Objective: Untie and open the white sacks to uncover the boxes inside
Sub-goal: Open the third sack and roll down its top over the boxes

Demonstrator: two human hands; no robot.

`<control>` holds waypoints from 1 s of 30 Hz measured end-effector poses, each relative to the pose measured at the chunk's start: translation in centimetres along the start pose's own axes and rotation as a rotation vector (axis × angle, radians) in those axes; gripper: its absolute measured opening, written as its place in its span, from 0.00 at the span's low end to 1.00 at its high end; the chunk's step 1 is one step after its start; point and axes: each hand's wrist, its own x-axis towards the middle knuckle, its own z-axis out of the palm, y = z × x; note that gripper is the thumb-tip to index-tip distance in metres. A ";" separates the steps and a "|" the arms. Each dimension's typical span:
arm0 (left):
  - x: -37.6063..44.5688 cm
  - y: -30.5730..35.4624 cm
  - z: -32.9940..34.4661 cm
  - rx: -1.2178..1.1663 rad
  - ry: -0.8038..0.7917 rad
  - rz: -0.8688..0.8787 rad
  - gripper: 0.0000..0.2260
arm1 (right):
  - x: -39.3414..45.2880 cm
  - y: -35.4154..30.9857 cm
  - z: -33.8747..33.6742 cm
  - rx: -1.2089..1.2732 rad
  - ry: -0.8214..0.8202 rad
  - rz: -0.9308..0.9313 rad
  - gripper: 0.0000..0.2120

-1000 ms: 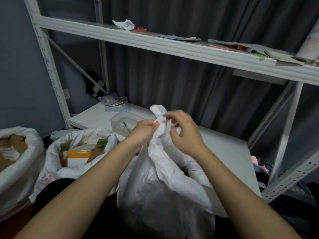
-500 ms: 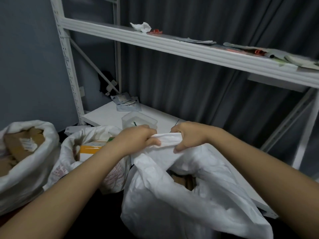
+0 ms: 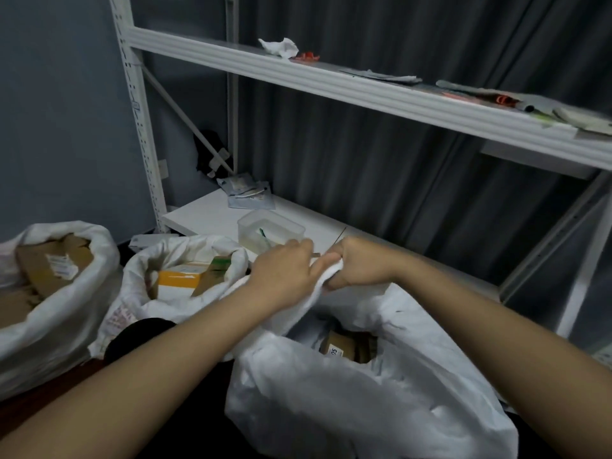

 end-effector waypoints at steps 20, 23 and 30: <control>0.0 -0.1 0.6 0.078 -0.047 0.088 0.24 | 0.2 1.0 1.9 0.181 0.000 -0.002 0.10; 0.3 -1.6 -0.6 -0.160 -0.068 -0.086 0.28 | -0.3 1.8 0.5 0.045 -0.130 0.036 0.12; 0.8 -0.5 0.9 -0.039 0.016 0.074 0.21 | -0.2 3.5 1.0 0.203 -0.183 0.070 0.12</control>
